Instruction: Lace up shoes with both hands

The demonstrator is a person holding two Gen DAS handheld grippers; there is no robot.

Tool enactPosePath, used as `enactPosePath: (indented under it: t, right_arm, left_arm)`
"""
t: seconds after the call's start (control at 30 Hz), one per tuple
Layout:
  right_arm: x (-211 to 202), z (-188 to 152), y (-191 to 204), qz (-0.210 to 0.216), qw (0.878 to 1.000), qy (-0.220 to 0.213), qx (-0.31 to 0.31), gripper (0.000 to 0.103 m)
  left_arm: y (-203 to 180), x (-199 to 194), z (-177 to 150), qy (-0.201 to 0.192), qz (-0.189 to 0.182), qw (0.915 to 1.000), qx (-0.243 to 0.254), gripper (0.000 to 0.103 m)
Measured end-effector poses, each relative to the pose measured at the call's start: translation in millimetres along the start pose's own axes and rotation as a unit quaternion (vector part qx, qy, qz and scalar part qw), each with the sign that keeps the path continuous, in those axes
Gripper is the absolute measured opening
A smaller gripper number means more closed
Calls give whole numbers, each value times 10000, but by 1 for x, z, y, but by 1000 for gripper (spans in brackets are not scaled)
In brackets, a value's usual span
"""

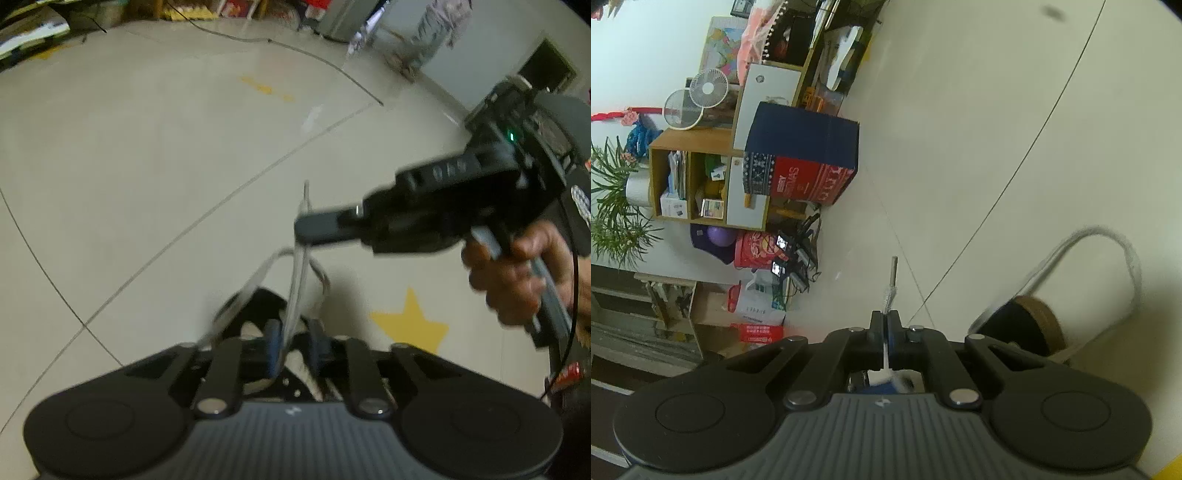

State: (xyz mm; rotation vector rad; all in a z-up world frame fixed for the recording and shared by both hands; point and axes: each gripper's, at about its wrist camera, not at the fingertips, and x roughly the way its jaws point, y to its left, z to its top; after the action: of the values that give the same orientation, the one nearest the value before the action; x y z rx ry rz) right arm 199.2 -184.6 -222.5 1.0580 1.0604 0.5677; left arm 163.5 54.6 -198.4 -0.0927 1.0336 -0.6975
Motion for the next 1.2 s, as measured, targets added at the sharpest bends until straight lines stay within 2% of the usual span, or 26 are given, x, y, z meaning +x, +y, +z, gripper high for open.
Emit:
enactPosePath:
  t: [0.17,0.2,0.23,0.67,0.77,0.83,0.93,1.03,1.07,1.1,1.2]
  right_arm:
    - [8,-7,5,154,9996,233,32,4]
    - [9,-7,6,179,9995,268,50,6]
    - [9,-7,6,186,9994,276,74,6]
    - [-2,5,1,95,9998,-18,162,7]
    - [1,2,2,57,9999,2,119,4]
    - [3,1,2,32,10000,16,91,4]
    - [6,-2,3,-5,10000,37,48,4]
    - [8,-5,3,-42,10000,57,6,4]
    - [9,-6,3,-55,10000,64,-9,4]
    - [10,-6,3,-67,9999,71,-23,4]
    - [11,-8,2,-202,9997,101,-98,9]
  left_arm:
    - [1,-4,8,-253,52,9996,-104,25]
    - [1,-3,8,-278,44,9996,-97,8]
    - [0,-3,8,-281,38,9996,-51,3]
    - [-11,2,1,-68,-2,9990,446,3]
    - [-11,4,0,-11,53,9993,375,11]
    - [-9,3,1,-59,27,9997,251,22]
    - [-6,0,4,-207,-25,9997,92,24]
    - [-5,-1,6,-278,13,9996,111,22]
    - [-5,0,7,-287,44,9995,135,18]
    - [-4,0,8,-279,88,9994,169,3]
    - [-2,-3,10,-200,244,9984,461,3]
